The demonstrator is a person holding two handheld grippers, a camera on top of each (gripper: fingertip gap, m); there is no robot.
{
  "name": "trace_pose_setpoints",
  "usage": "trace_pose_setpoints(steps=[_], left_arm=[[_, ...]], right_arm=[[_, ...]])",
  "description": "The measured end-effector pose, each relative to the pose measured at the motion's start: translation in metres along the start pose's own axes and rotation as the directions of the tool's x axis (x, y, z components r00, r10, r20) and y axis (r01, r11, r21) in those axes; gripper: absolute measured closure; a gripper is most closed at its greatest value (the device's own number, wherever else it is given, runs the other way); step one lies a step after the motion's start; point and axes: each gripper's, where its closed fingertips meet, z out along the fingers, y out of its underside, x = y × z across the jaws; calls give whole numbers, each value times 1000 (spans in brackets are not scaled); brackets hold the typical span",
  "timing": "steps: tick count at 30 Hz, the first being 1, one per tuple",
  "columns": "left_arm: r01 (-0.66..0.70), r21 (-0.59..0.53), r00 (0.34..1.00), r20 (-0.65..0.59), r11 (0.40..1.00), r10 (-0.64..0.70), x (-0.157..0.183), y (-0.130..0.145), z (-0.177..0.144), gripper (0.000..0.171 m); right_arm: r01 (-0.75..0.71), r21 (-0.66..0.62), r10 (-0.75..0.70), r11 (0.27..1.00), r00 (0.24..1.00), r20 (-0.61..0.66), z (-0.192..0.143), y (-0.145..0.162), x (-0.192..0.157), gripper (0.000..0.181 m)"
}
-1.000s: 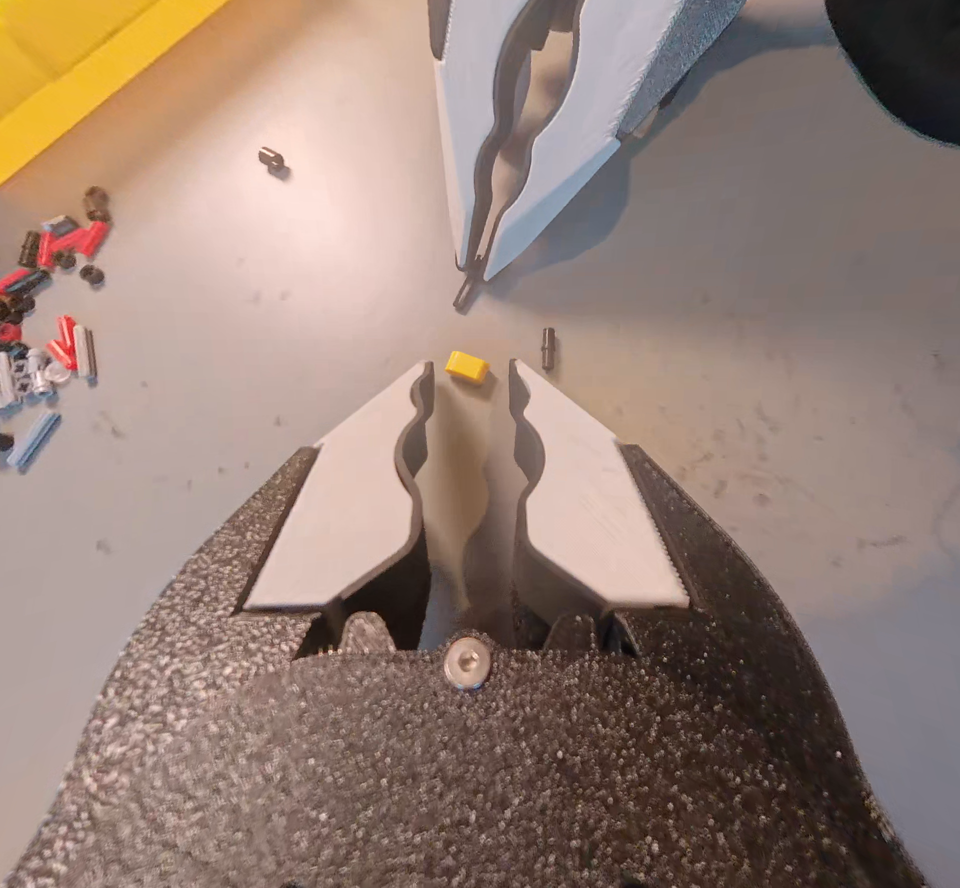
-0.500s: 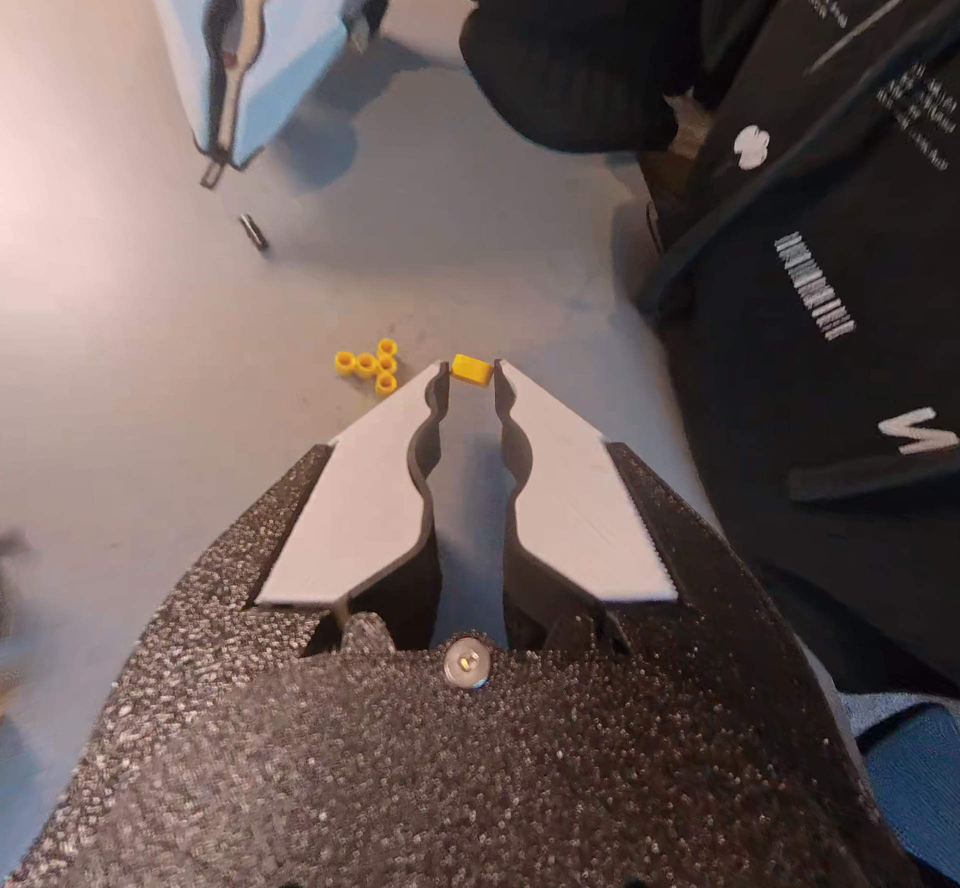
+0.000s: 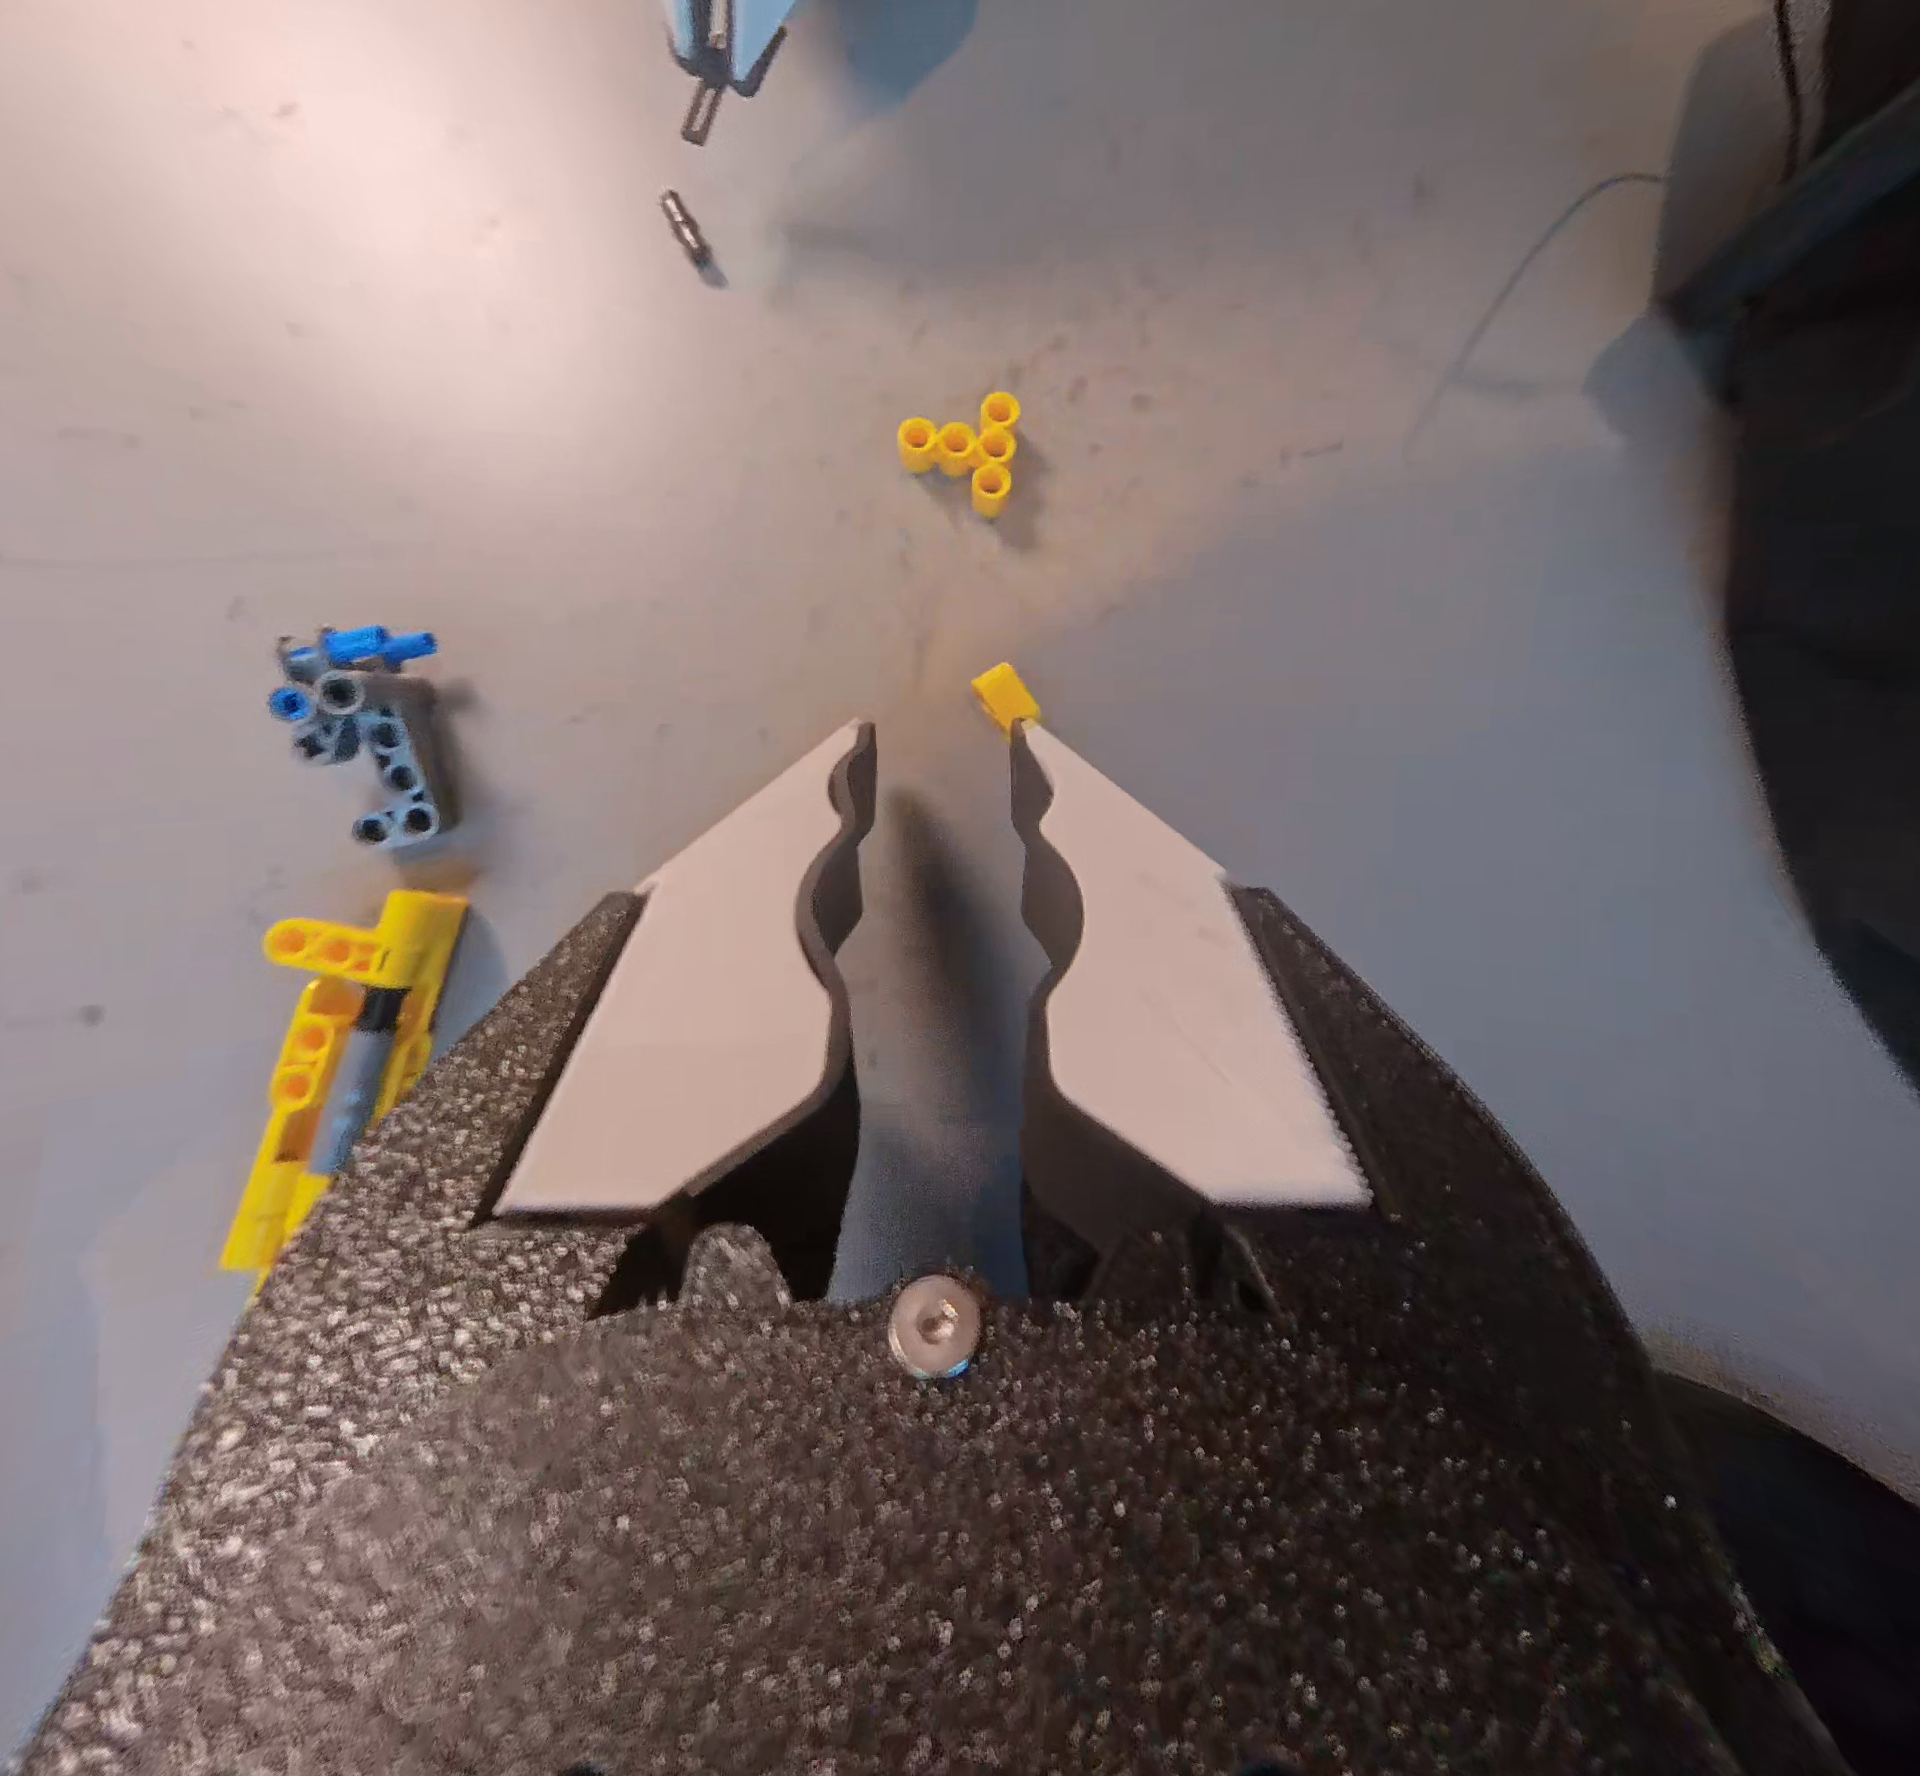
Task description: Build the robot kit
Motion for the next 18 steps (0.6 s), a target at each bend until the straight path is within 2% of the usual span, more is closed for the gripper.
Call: trace_pose_setpoints(steps=[2,5,11,18], left_arm=[[-11,9,998,58,1000,11,-3,-1,-6,148],[-58,35,995,87,998,55,11,-8,-9,151],[-101,-4,985,143,995,100,21,-4,5,158],[-27,15,990,139,1000,25,11,-6,5,159]], right_arm=[[1,-1,-1,1000,1000,-1,0,0,0,177],[0,0,0,1000,1000,1,-1,1,0,177],[-3,-9,3,1000,1000,17,2,4,-2,177],[9,-14,-9,1000,1000,11,0,3,-3,177]])
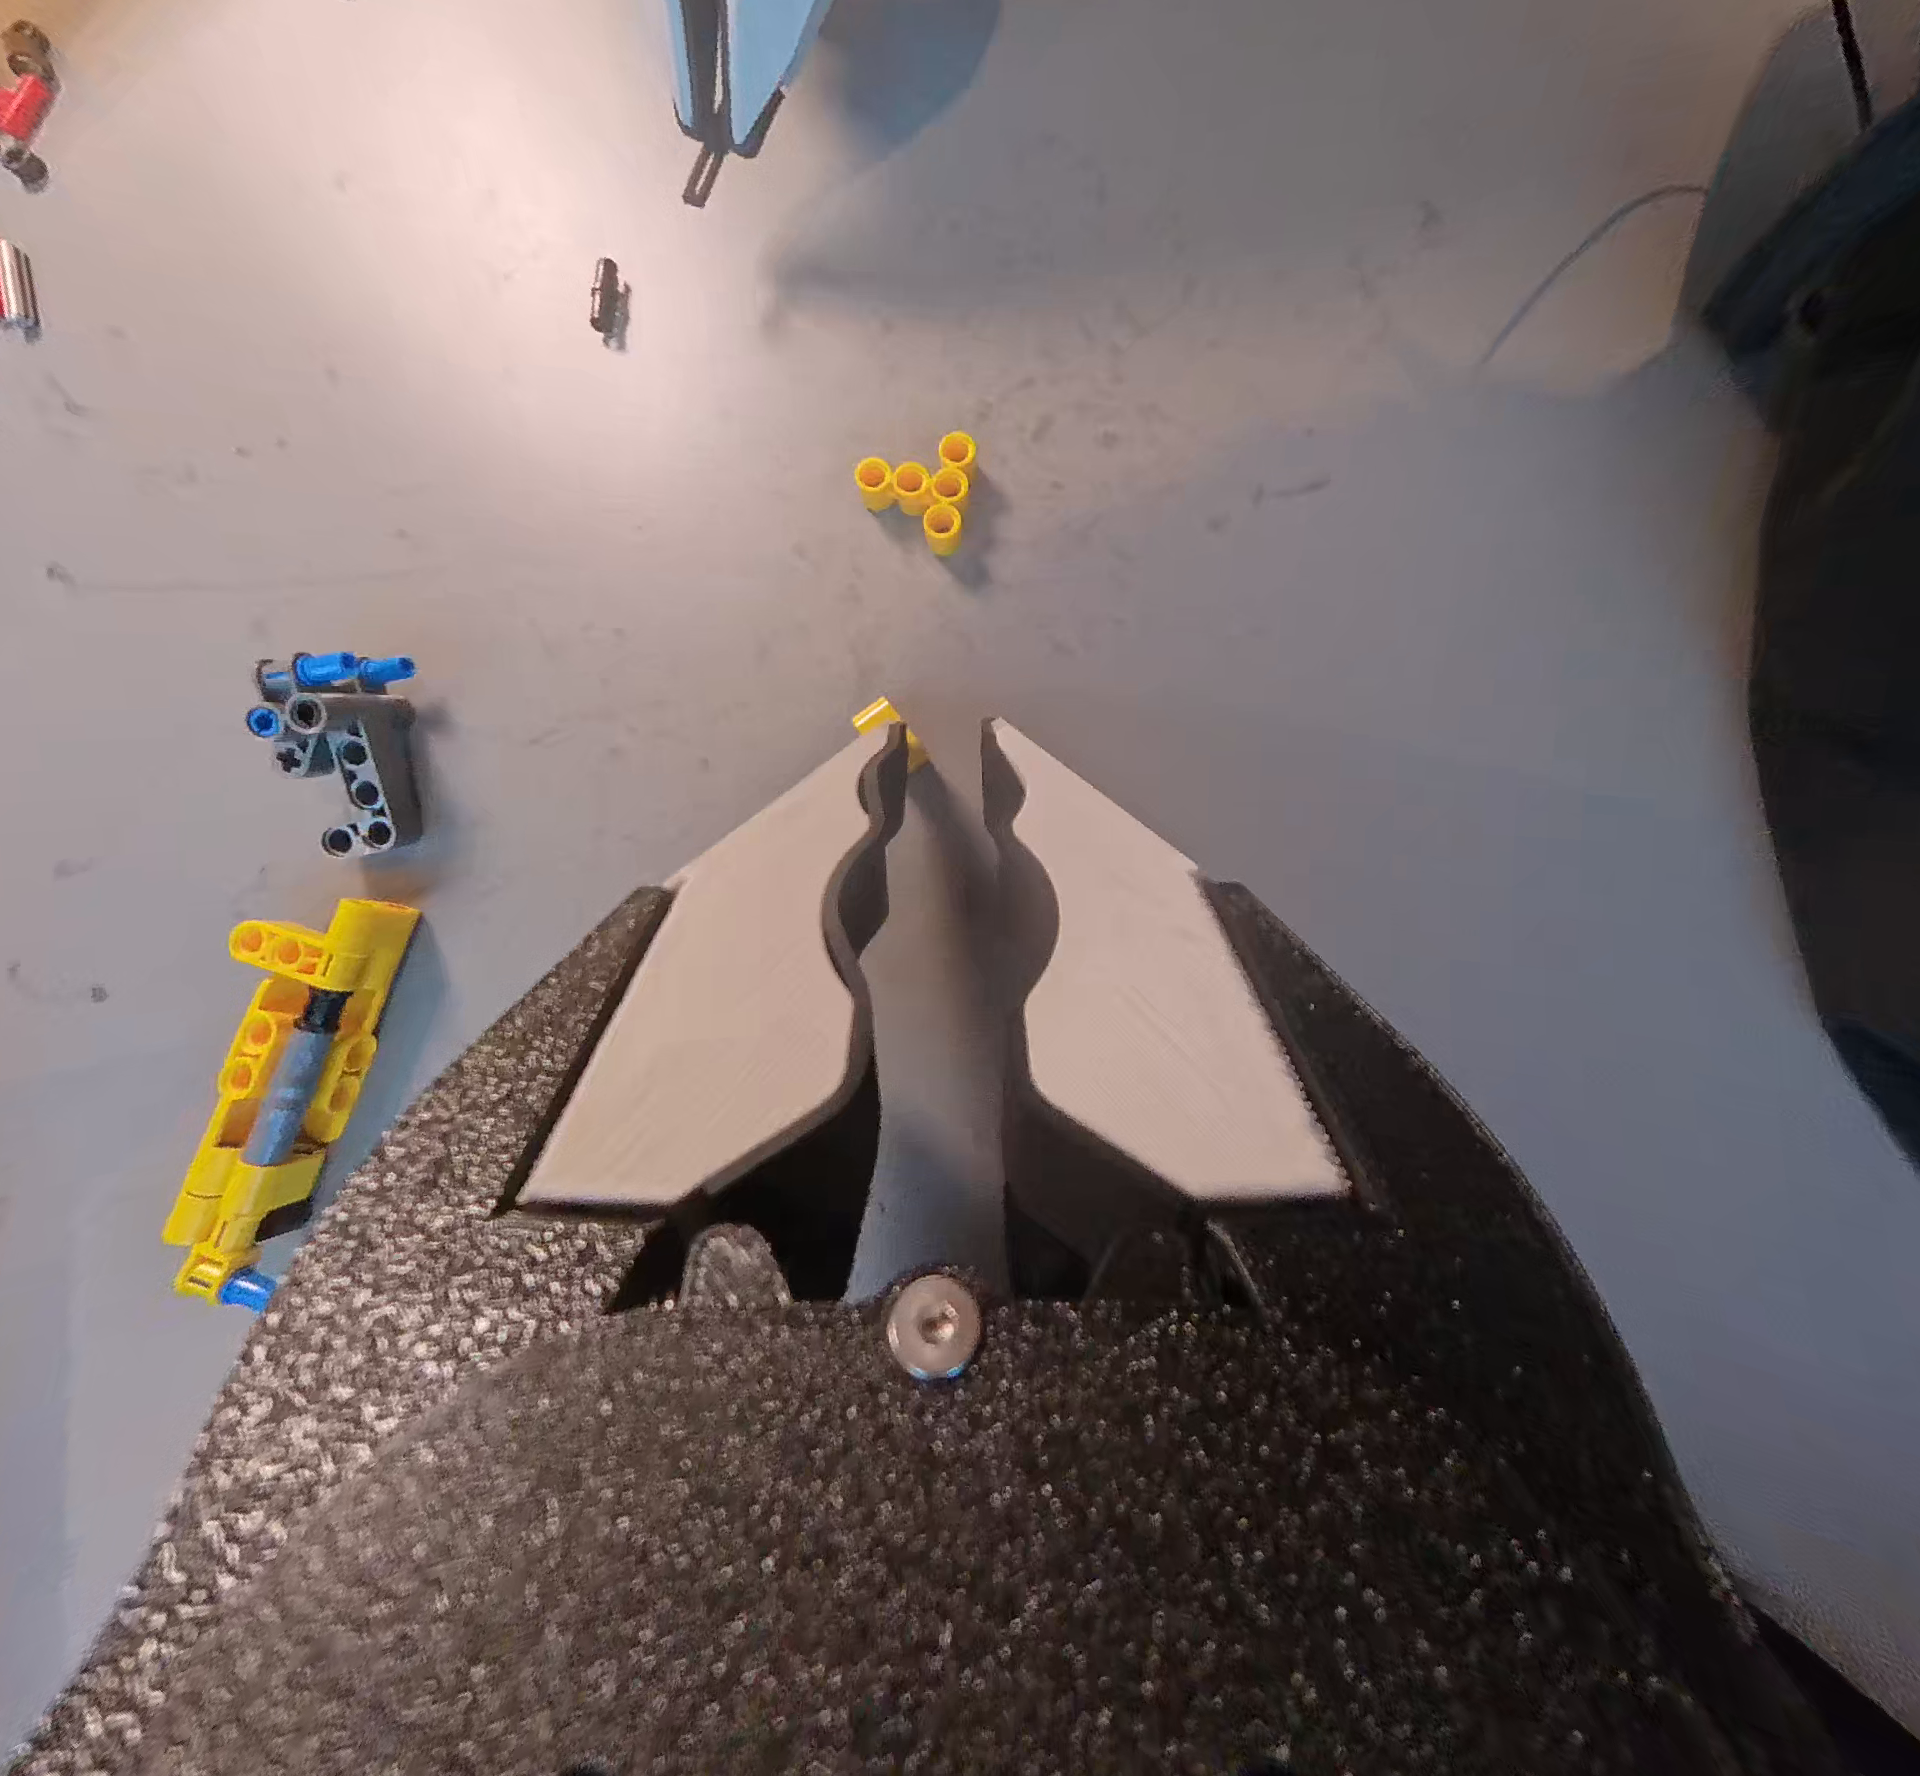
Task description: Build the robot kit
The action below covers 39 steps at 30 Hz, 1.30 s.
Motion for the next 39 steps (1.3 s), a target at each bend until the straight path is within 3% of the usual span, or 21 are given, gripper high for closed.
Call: trace_pose_setpoints(steps=[10,16,21,29,39], left_arm=[[146,50,989,18,988,-147,-22,2,-4,152],[112,18,993,41,994,-113,-22,5,0,149],[107,-14,994,37,994,-106,-21,9,3,156],[80,37,995,53,996,-82,-22,-2,-3,154],[89,-18,995,57,996,-87,-22,5,2,156]], right_arm=[[0,4,0,1000,1000,3,-1,0,0,177],[-3,3,3,1000,1000,7,-2,1,0,177],[-4,2,4,1000,1000,7,-2,2,0,177],[-4,3,4,1000,1000,6,-3,2,0,177],[-5,-2,5,1000,1000,9,-2,3,0,177]])
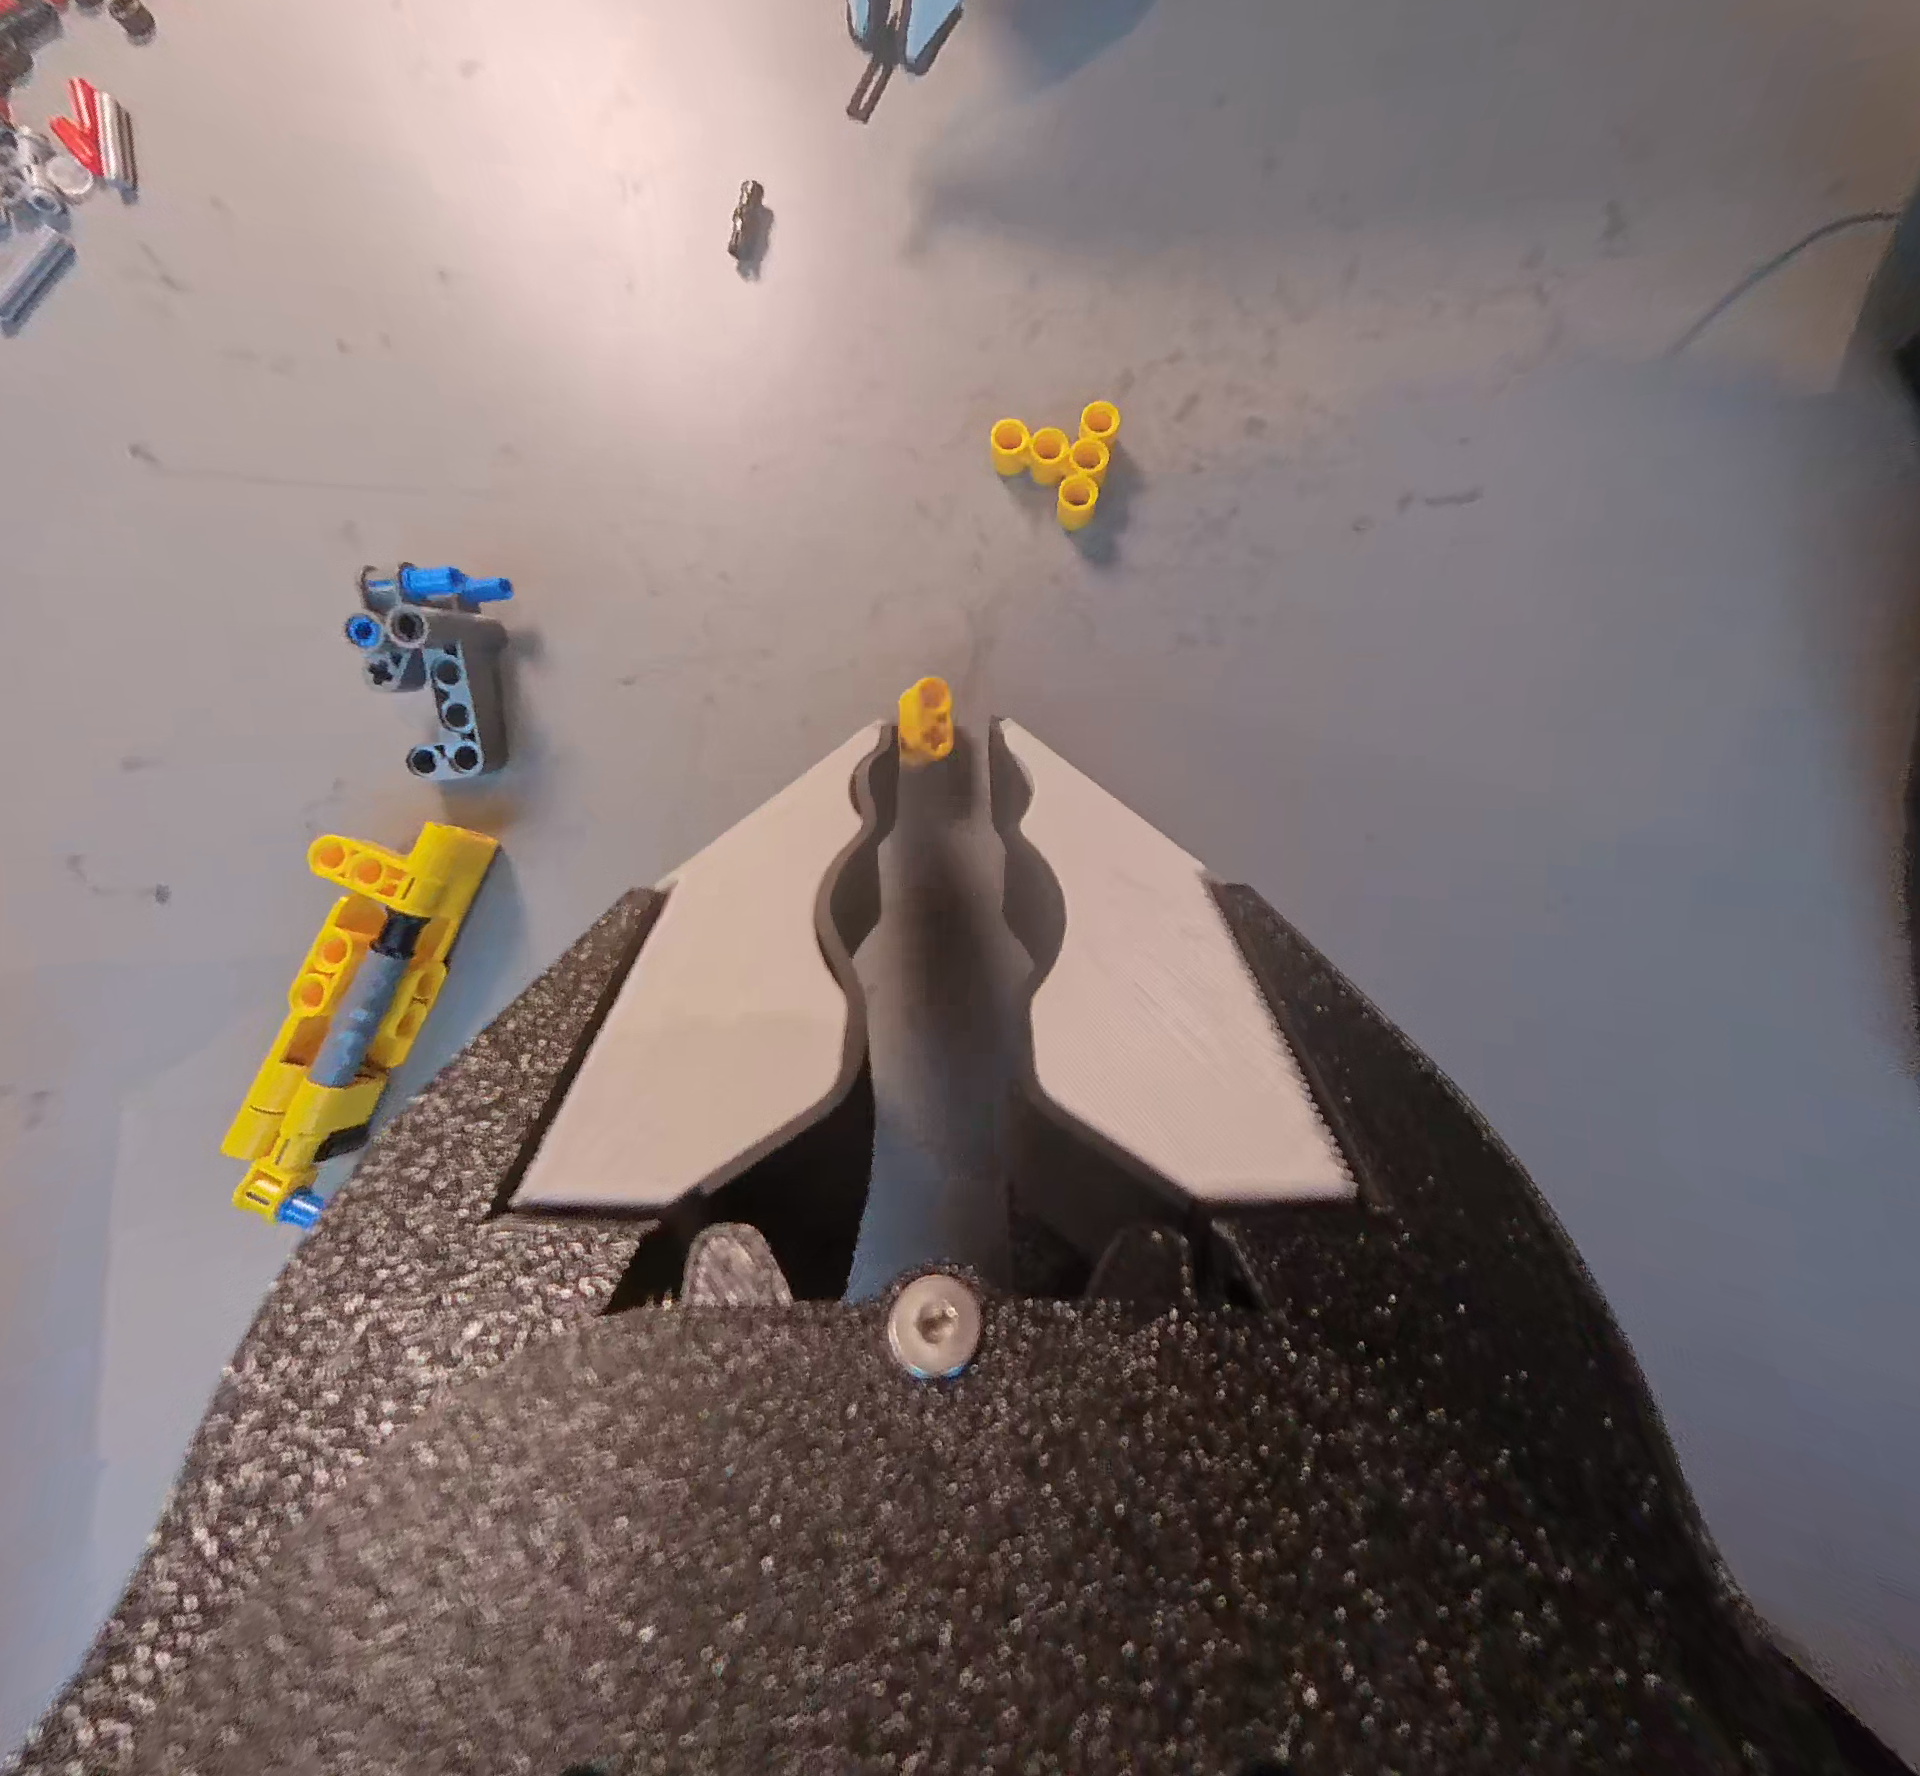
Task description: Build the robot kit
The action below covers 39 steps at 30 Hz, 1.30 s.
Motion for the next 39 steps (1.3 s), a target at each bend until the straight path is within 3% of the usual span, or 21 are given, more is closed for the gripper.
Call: trace_pose_setpoints(steps=[12,20,25,33,36,39], left_arm=[[21,7,998,-54,1000,-21,5,1,3,165],[46,19,944,-328,999,-37,62,-15,9,164],[16,34,949,-314,999,-4,62,-18,12,159],[-17,61,958,-284,998,34,62,-18,8,157],[-28,43,960,-276,999,39,64,-17,12,164],[82,53,944,-323,995,-60,62,-25,11,164]], right_arm=[[0,8,0,1000,1000,-3,-2,-1,1,177],[3,15,-3,1000,1000,18,-1,-3,-4,177],[22,48,-25,999,997,68,-1,-11,-15,177],[72,-84,-68,994,997,45,8,11,-15,173],[87,-40,-86,995,996,26,3,-2,-14,163],[210,128,-222,969,971,85,-10,-43,-45,159]])
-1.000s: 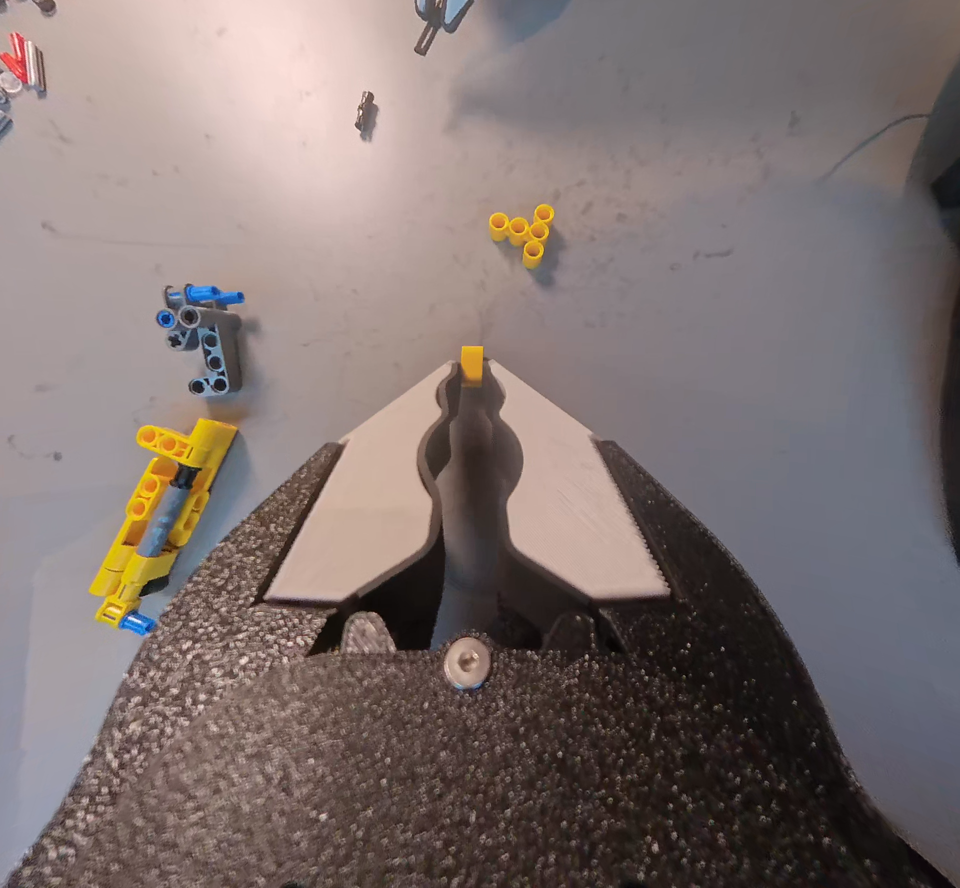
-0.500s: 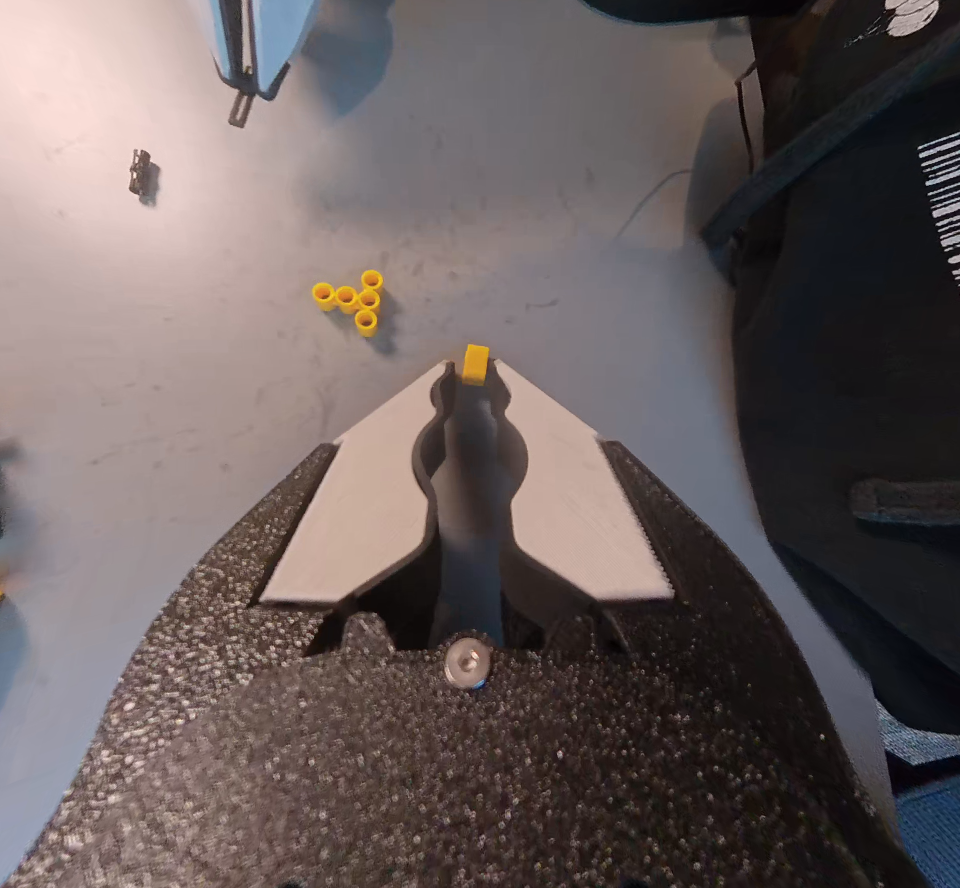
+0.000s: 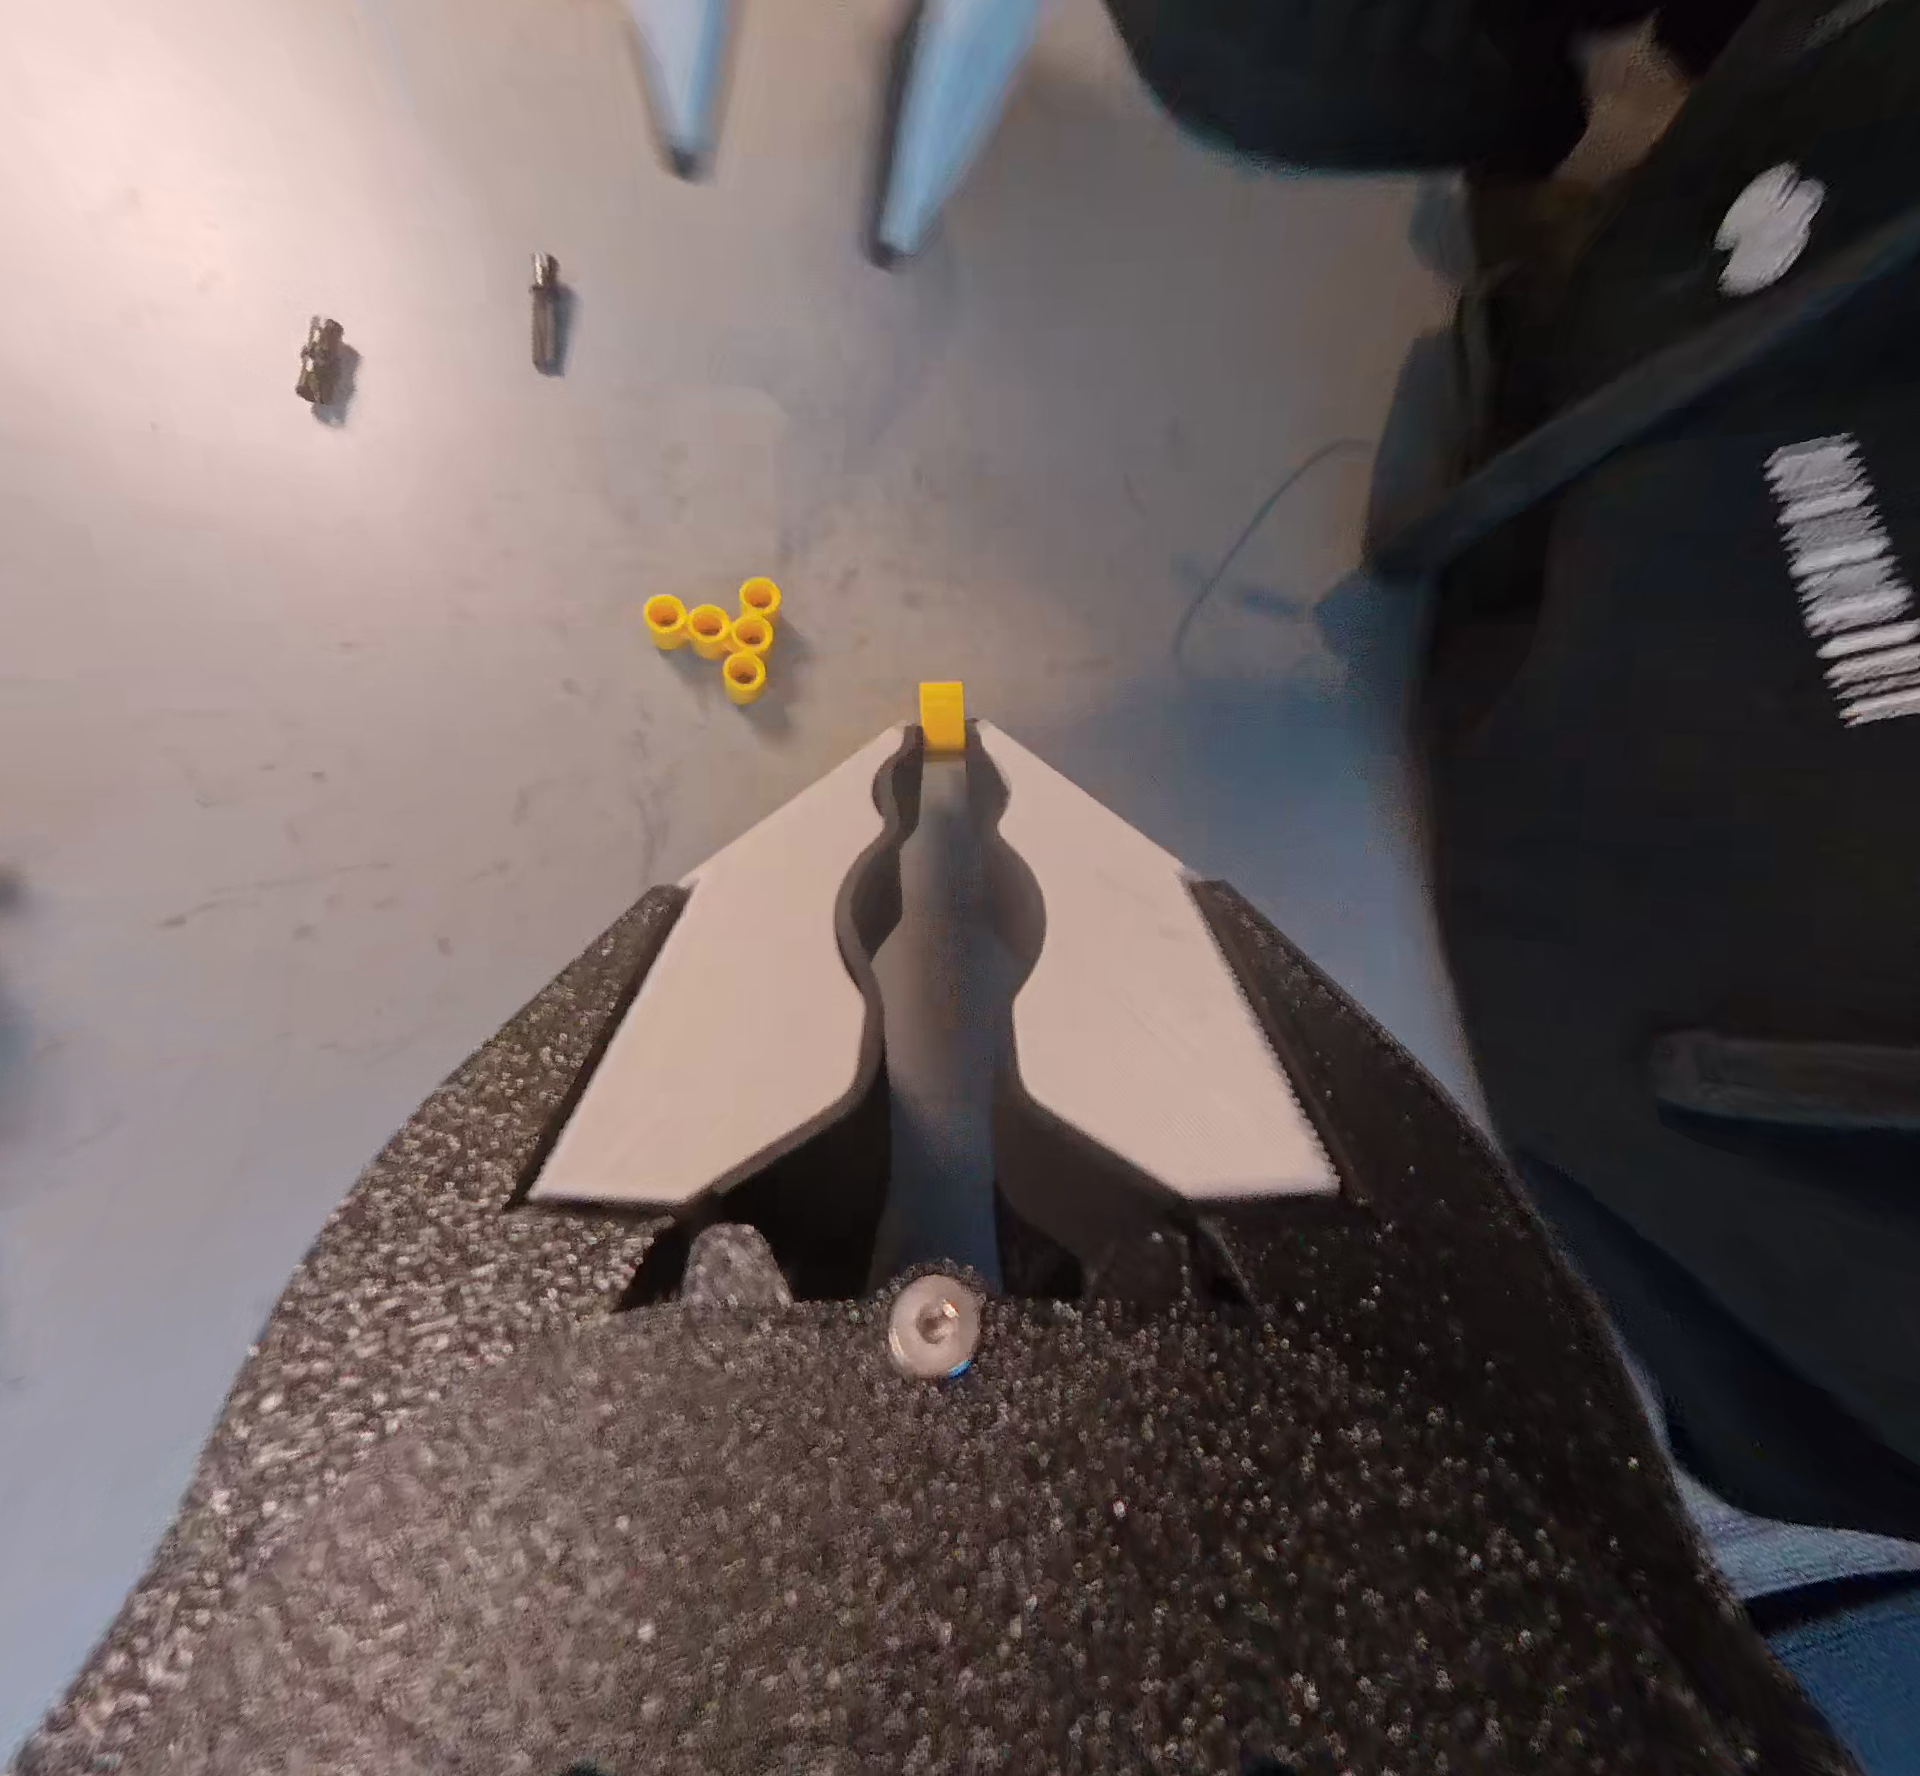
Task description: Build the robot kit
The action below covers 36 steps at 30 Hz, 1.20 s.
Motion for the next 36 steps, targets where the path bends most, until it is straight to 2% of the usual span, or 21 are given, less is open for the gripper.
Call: trace_pose_setpoints(steps=[3,6,8,10,13,14,16,18,19,22,25,27,30,33,36], left_arm=[[200,154,965,-203,968,-168,11,-29,-10,164],[375,246,881,-393,894,-261,17,-53,-26,165],[417,252,855,-436,873,-281,18,-57,-29,165],[435,254,840,-461,864,-287,20,-58,-29,164],[460,277,826,-482,844,-292,19,-61,-33,164],[441,292,842,-462,849,-279,17,-61,-33,164],[330,316,915,-339,890,-219,11,-57,-32,155],[181,301,974,-188,936,-128,7,-51,-26,156],[118,277,989,-117,954,-88,4,-47,-21,156],[14,169,1000,7,985,-15,0,-33,-4,158],[-23,116,998,68,993,15,-6,-24,1,159],[-39,123,993,117,992,24,-13,-25,-2,159],[-65,170,975,223,983,26,-30,-33,-14,158],[-78,214,949,314,974,7,-45,-39,-26,155],[-88,242,919,393,966,-15,-57,-40,-37,151]], right_arm=[[180,113,-188,977,979,71,6,-39,-39,155],[327,98,-333,940,942,48,18,-46,-54,152],[364,106,-367,925,930,18,22,-50,-55,157],[371,131,-372,919,928,-21,21,-56,-51,172],[309,148,-311,940,950,-6,19,-58,-48,174],[260,163,-266,952,964,13,18,-58,-47,175],[69,148,-85,987,991,105,16,-49,-43,181],[-114,87,98,990,981,167,18,-32,-35,181],[-156,47,143,987,968,209,20,-22,-38,181],[-123,-95,140,988,969,202,30,8,-41,181],[-99,-82,112,992,977,179,29,5,-38,181],[-93,-61,97,994,992,77,22,4,-17,179],[-179,-43,165,983,960,-228,-3,17,51,166],[-321,-46,255,946,824,-506,-36,56,116,163],[-467,-22,341,884,677,-652,-59,97,156,161]])
